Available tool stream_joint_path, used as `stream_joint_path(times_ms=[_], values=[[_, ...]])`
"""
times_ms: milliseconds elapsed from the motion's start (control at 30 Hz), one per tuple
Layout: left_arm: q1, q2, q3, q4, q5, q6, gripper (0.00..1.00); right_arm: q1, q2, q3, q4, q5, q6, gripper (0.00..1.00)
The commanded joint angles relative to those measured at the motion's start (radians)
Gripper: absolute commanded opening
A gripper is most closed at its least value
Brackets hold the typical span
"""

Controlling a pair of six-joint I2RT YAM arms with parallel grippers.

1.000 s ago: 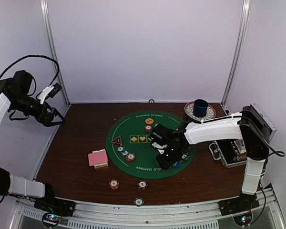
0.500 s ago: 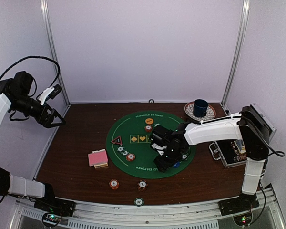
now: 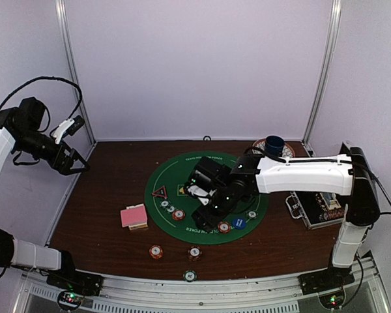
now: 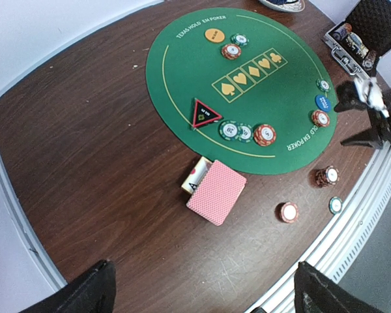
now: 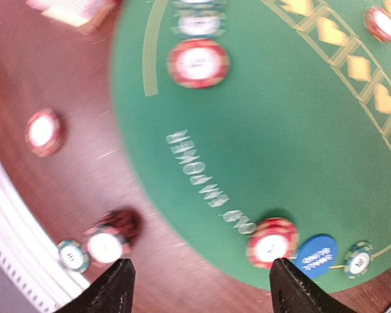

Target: Distribute texas hold em gaming equipment

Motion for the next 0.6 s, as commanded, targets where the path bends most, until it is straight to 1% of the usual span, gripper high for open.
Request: stream_joint_path(times_ms=[0, 133, 267, 567], values=[[0.003, -0.008, -0.002, 0.002, 0.000, 0.019, 0.98, 0.104, 0.021, 0.044, -0.079, -0.058, -0.026, 0.77], [0.003, -0.012, -0.001, 0.003, 0.007, 0.017, 0.98, 0.163, 0.083, 0.084, -0.092, -0.093, -0.046, 0.82], [0.003, -0.016, 0.003, 0.003, 0.008, 0.017, 0.98, 0.178, 0.136, 0.111, -0.101, -0.092, -0.068, 0.85], [0.003, -0.020, 0.010, -0.002, 0.011, 0.013, 0.97, 0.179, 0.216, 0.149, -0.091, -0.082, -0.105, 0.83]])
